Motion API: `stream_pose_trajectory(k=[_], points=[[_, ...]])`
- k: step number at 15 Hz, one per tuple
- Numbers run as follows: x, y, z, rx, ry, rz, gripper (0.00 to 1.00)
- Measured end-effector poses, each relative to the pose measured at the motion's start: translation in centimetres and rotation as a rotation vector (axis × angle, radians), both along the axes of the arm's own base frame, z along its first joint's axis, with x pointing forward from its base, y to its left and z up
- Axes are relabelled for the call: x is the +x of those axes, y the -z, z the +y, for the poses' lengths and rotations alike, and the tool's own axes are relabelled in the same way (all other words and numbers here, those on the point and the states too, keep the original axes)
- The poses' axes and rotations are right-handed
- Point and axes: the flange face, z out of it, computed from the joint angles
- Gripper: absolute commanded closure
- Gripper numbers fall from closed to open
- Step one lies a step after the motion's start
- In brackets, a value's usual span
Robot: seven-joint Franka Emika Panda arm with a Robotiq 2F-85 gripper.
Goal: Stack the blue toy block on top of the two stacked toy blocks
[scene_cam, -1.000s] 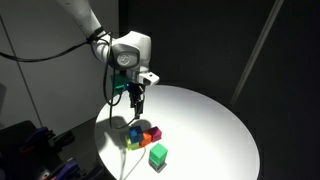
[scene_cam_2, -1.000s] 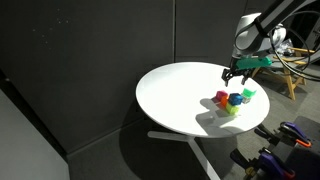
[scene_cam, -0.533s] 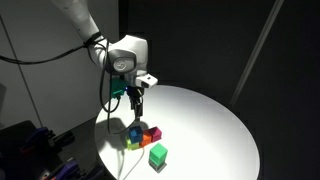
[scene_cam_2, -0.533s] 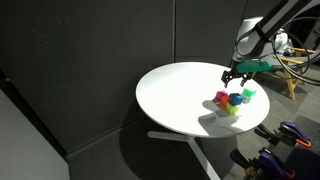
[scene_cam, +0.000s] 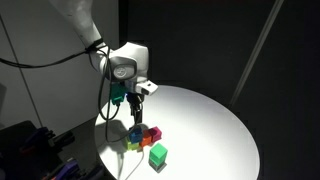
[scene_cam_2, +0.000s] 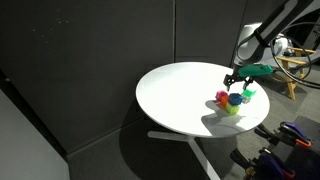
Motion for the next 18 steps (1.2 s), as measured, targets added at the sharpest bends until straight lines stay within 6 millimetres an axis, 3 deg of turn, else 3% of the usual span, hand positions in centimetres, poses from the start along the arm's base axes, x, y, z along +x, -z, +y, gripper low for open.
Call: stream_pose_trajectory(k=[18], points=[[0.0, 4.1, -1.4, -0.012, -0.041, 0.033, 0.0]])
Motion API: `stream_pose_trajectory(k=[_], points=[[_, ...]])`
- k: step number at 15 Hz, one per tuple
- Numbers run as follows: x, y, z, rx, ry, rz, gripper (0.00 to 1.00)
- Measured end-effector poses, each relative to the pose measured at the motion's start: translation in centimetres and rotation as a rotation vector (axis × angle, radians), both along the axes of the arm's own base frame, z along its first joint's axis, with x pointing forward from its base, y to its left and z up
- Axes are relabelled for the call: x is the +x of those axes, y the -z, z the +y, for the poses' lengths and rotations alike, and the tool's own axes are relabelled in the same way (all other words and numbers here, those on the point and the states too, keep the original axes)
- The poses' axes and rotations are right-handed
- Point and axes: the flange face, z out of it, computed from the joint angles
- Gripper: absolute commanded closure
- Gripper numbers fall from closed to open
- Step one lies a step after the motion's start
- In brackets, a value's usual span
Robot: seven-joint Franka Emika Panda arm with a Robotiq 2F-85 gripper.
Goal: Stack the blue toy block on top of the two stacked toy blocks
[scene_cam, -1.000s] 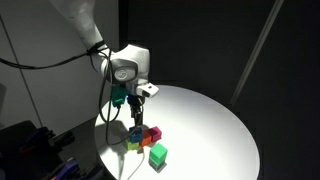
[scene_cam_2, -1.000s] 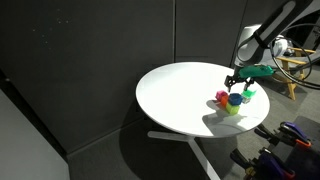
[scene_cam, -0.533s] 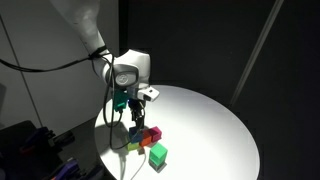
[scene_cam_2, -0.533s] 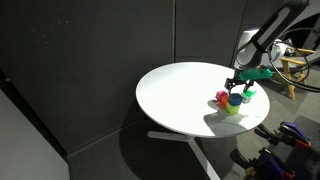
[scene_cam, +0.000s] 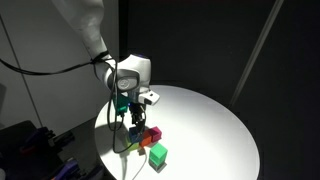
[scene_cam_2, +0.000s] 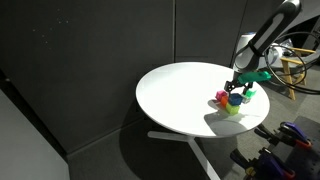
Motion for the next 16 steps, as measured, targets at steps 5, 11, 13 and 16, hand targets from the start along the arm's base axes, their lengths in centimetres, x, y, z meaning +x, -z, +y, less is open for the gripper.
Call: stream_pose_trajectory(k=[5, 11, 13, 16], points=[[0.1, 0.8, -0.3, -0.002, -0.005, 0.012, 0.0], [0.0, 1.8, -0.7, -0.004, -0.002, 0.029, 0.34], [0.0, 2.1, -0.8, -0.005, 0.0, 0.033, 0.51], [0.1, 2.4, -0.9, -0.007, 0.0, 0.037, 0.7]])
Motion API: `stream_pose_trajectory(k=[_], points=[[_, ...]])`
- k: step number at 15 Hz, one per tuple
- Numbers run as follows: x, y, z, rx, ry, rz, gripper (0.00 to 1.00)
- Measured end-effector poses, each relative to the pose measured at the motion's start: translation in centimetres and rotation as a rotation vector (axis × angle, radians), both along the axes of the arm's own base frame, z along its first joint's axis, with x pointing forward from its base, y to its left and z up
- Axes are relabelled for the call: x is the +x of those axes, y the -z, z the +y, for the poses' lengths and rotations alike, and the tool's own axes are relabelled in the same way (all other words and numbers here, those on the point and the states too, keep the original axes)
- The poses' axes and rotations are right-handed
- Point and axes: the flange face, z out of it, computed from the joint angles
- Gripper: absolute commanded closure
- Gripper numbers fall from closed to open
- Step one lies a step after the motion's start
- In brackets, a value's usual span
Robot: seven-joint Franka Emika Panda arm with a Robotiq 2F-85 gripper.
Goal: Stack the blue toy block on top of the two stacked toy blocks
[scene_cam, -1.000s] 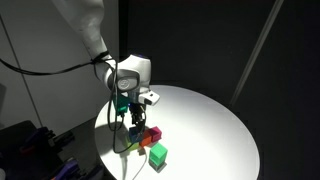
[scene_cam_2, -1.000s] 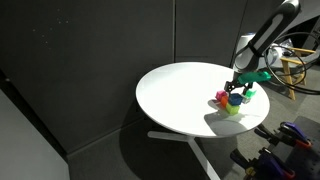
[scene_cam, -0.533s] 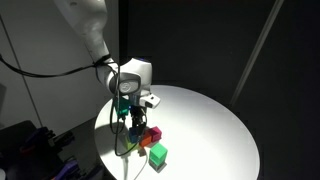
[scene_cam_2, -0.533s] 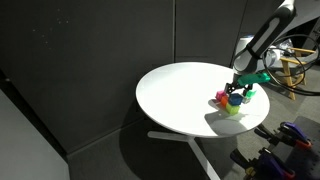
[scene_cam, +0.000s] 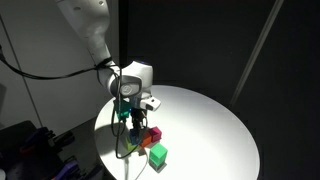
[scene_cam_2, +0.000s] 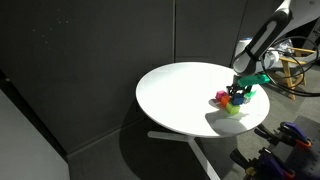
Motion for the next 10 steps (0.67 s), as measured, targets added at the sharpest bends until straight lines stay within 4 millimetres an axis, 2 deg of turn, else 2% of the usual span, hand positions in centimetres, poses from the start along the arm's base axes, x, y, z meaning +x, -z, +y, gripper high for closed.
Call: stream_pose_trajectory(k=[6, 10], points=[[0.05, -0.12, -0.32, -0.007, 0.003, -0.001, 0.75], [0.19, -0.95, -0.9, -0.013, 0.013, -0.016, 0.75]])
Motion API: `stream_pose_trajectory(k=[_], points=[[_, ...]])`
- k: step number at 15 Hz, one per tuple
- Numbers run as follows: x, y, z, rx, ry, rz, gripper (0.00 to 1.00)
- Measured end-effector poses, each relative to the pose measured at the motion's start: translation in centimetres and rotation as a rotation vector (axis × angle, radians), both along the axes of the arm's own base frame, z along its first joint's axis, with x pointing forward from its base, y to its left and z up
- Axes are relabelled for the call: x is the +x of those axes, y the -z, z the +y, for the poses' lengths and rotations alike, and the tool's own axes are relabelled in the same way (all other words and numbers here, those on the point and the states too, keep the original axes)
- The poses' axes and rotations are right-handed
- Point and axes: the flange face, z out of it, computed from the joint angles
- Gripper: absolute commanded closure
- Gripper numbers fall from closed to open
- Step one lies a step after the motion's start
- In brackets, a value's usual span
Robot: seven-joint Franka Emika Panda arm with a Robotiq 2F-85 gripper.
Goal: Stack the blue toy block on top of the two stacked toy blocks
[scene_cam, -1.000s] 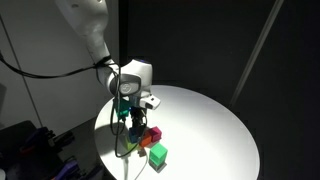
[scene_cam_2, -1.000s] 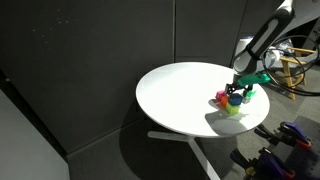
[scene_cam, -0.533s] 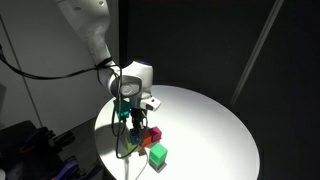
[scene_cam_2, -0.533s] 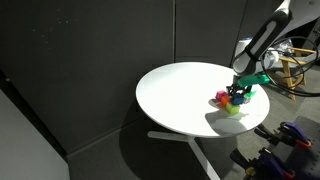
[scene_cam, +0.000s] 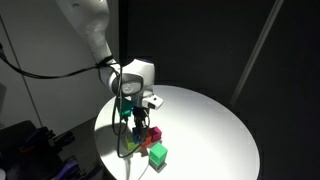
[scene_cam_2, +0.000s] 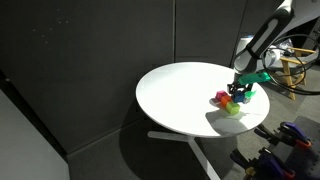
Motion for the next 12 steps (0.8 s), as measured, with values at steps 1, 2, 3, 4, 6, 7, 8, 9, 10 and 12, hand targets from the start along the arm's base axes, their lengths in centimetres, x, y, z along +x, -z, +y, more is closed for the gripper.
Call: stream_pose_trajectory(k=[1, 2, 3, 4, 6, 7, 8, 9, 10, 12], points=[[0.1, -0.4, -0.1, -0.002, 0.002, -0.006, 0.75], [0.2, -0.7, -0.2, -0.003, 0.004, -0.013, 0.75], [0.3, -1.1, -0.3, -0.004, 0.005, -0.018, 0.75], [0.3, -1.5, -0.4, -0.004, 0.006, -0.025, 0.75], [0.5, -2.3, -0.5, -0.005, 0.009, -0.035, 0.75], [0.5, -2.7, -0.6, -0.005, 0.011, -0.039, 0.75], [0.5, -3.1, -0.7, -0.005, 0.014, -0.042, 0.75], [0.5, -3.6, -0.8, -0.004, 0.017, -0.044, 0.75], [0.5, -4.0, -0.8, -0.004, 0.019, -0.047, 0.75], [0.6, -4.8, -1.0, -0.003, 0.023, -0.052, 0.75]])
